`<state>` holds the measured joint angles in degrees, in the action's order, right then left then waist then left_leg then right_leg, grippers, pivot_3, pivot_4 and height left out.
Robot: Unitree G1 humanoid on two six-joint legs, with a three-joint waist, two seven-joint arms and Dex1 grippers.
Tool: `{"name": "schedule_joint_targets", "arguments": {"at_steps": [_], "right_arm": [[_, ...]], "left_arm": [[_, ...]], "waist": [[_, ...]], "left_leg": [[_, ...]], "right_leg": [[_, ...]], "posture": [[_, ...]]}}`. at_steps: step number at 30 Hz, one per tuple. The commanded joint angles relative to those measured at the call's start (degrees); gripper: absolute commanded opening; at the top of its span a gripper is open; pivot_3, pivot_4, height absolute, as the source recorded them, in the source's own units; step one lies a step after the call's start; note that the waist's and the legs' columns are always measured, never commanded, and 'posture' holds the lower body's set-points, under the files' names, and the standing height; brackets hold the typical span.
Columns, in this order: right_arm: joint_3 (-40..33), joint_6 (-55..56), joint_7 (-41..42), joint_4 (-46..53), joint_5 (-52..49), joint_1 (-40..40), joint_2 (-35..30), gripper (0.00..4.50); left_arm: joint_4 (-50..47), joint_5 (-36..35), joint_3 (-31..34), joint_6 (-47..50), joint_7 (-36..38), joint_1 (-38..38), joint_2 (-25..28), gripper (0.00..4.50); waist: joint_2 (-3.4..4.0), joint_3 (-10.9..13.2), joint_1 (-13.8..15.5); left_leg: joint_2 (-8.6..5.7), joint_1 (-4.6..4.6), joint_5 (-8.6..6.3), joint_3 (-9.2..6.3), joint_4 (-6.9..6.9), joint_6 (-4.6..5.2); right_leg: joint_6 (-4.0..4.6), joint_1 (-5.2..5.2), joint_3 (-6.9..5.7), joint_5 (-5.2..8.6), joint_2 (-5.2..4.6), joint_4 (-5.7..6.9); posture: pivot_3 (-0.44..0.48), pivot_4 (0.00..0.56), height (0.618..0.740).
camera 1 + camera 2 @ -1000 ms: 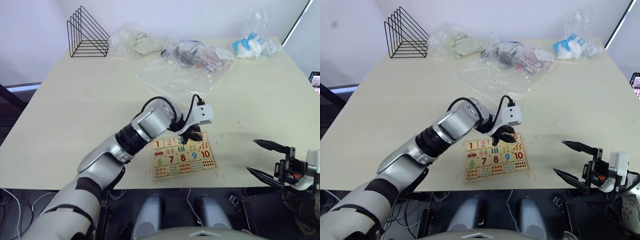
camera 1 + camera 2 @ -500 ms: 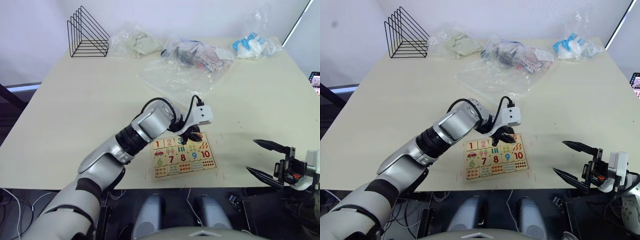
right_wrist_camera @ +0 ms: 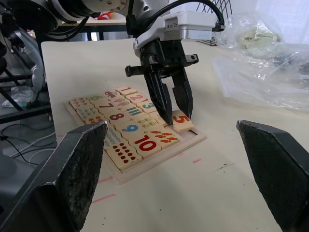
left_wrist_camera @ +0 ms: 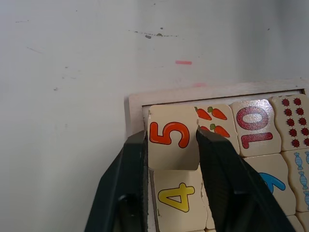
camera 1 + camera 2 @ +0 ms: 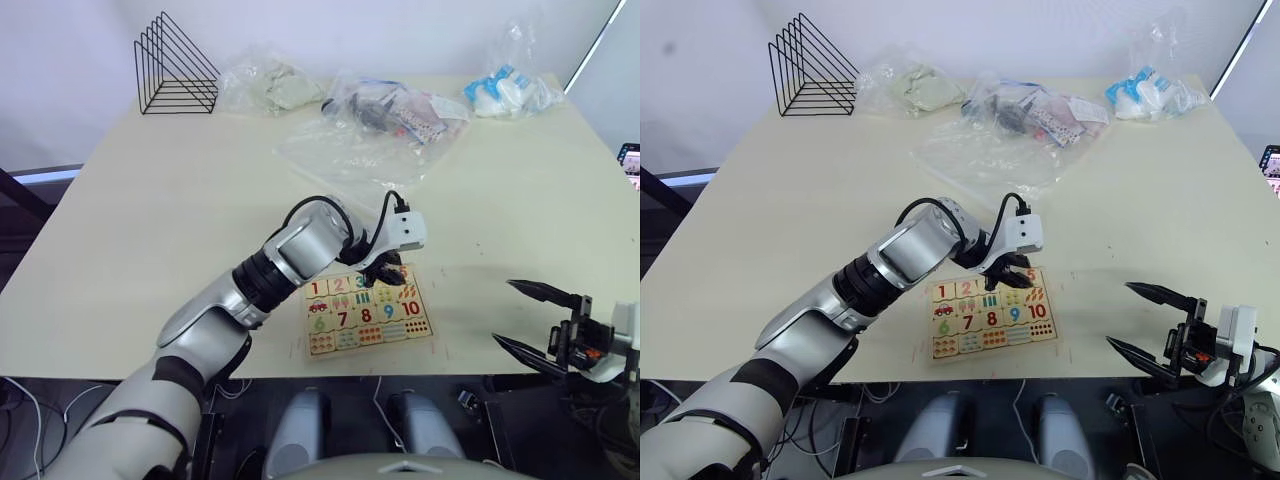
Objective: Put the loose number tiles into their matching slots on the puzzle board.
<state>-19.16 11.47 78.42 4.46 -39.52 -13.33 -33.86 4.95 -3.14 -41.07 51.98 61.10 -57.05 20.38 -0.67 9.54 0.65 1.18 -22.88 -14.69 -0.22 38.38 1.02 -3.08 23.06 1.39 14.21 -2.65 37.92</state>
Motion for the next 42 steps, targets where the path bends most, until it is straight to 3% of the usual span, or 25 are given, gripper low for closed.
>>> {"name": "schedule_joint_targets", "arguments": {"at_steps": [1, 4, 5, 18, 32, 35, 36, 37, 42], "right_arm": [[-1.48, 0.80, 0.27, 1.26, -0.55, -0.37, -0.16, 4.50], [-1.49, 0.94, 0.42, 0.98, -0.55, -0.33, -0.15, 4.50], [-1.52, 1.03, 0.52, 0.84, -0.54, -0.34, -0.15, 4.50], [-1.86, 1.79, 0.94, 0.03, -0.48, -0.93, 0.29, 4.50], [-2.07, 2.59, 0.57, 0.23, -0.50, -1.98, 0.68, 4.50], [-2.25, 2.64, 0.56, 0.28, -0.55, -2.23, 0.61, 4.50], [-2.30, 2.67, 0.53, 0.30, -0.55, -2.30, 0.60, 4.50], [-2.37, 2.69, 0.52, 0.32, -0.58, -2.38, 0.58, 4.50], [-2.59, 2.67, 0.35, 0.81, -0.72, -2.94, 0.54, 4.50]], "left_arm": [[-1.65, 0.24, 0.57, -0.31, 0.05, -0.27, -0.52, 3.37], [-1.80, 0.10, 0.79, -0.02, 0.05, -0.34, -0.69, 4.41], [-2.09, -0.25, 1.19, 0.45, 0.16, -0.53, -0.79, 4.49], [-1.30, -3.97, 7.78, -1.14, 1.95, -1.66, 0.62, 4.49], [4.86, -4.37, 15.17, -19.12, 2.28, 3.35, 1.64, 4.49], [5.20, -4.32, 15.72, -23.38, 3.95, 5.50, 2.45, 3.58], [5.27, -4.23, 15.61, -23.71, 4.60, 5.88, 2.80, 3.01], [5.31, -4.23, 15.51, -23.72, 5.19, 6.19, 3.13, 2.77], [5.29, -4.05, 14.53, -24.53, 8.66, 7.29, 4.82, 0.62]], "waist": [[0.00, 0.00, 0.00], [0.00, 0.00, 0.00], [0.00, 0.00, 0.00], [0.00, 0.00, 0.00], [0.01, -0.01, -0.01], [0.01, -0.01, 0.01], [0.01, -0.01, 0.01], [0.01, -0.01, 0.02], [0.01, -0.01, 0.09]], "left_leg": [[0.00, 0.00, 0.00, 0.00, 0.00, 0.00], [0.00, 0.00, 0.00, 0.00, 0.00, 0.00], [0.00, 0.00, 0.00, 0.00, 0.00, 0.00], [0.00, 0.00, 0.00, -0.01, 0.00, 0.00], [0.00, 0.01, 0.00, 0.00, 0.00, 0.00], [0.01, 0.02, 0.00, 0.00, 0.00, 0.00], [0.01, 0.02, 0.00, 0.01, 0.00, 0.00], [0.01, 0.01, 0.00, 0.01, 0.00, 0.00], [0.00, 0.01, 0.00, 0.01, 0.01, 0.00]], "right_leg": [[0.00, 0.00, 0.00, 0.00, 0.00, 0.00], [0.00, 0.00, 0.00, 0.00, 0.00, 0.00], [0.00, 0.00, 0.00, 0.00, 0.00, 0.00], [0.00, 0.00, -0.01, 0.00, 0.00, 0.00], [0.00, 0.00, -0.01, 0.00, 0.00, 0.00], [0.01, 0.00, -0.01, 0.00, 0.00, 0.01], [0.01, 0.00, 0.00, -0.01, 0.00, 0.02], [0.01, 0.00, 0.00, -0.01, -0.01, 0.01], [0.00, 0.00, -0.01, -0.01, -0.01, 0.01]], "posture": [[0.000, 0.150, 0.740], [0.000, 0.150, 0.740], [0.000, 0.150, 0.740], [0.000, 0.150, 0.740], [0.000, 0.150, 0.740], [0.000, 0.150, 0.740], [0.000, 0.150, 0.740], [0.000, 0.150, 0.740], [0.000, 0.150, 0.740]]}}
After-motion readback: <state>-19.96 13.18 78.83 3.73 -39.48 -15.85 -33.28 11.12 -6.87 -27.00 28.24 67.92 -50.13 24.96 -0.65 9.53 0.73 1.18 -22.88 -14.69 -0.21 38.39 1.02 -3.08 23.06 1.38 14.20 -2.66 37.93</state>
